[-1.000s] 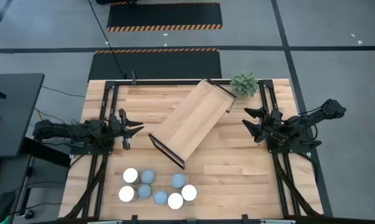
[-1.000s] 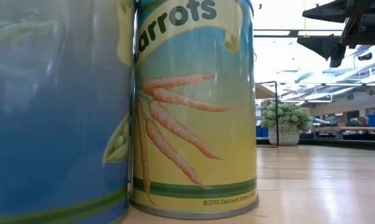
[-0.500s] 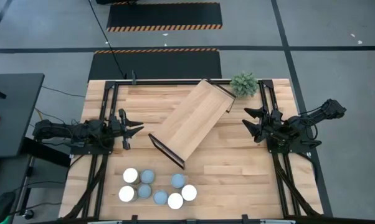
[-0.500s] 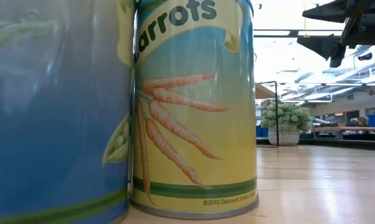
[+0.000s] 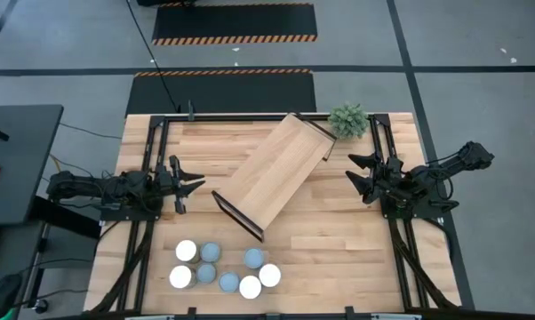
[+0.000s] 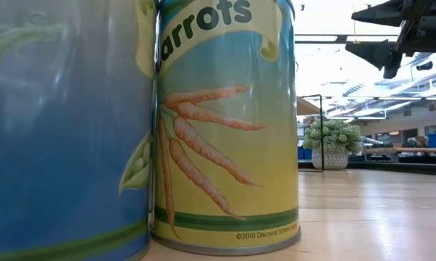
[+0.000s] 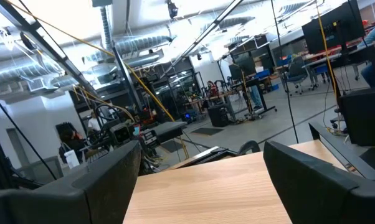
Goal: Pick and place cans onto a shelf
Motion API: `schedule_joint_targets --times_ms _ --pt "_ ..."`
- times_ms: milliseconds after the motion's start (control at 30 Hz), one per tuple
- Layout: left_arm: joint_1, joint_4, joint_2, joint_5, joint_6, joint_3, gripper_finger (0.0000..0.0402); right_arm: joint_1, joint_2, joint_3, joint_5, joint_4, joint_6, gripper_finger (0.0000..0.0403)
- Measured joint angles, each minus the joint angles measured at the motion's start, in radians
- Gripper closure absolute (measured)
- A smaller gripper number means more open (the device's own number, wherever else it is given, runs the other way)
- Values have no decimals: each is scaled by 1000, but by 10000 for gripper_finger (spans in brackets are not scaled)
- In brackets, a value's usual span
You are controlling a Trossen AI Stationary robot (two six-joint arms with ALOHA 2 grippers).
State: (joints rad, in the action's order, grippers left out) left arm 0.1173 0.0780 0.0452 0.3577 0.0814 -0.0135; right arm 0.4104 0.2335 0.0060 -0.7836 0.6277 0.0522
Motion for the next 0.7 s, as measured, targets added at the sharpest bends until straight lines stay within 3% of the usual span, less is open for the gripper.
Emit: schedule_joint_targets --times_ms 300,467,567,700 --pt "0 39 0 0 -5 0 322 0 0 0 0 0 0 54" --pt "0 206 0 1 -318 0 322 0 0 0 0 0 0 54" --pt "-1 291 0 25 -491 0 322 -5 0 0 -55 8 -8 54" --pt "-1 333 0 41 -572 0 322 -19 0 0 -89 8 -13 54"
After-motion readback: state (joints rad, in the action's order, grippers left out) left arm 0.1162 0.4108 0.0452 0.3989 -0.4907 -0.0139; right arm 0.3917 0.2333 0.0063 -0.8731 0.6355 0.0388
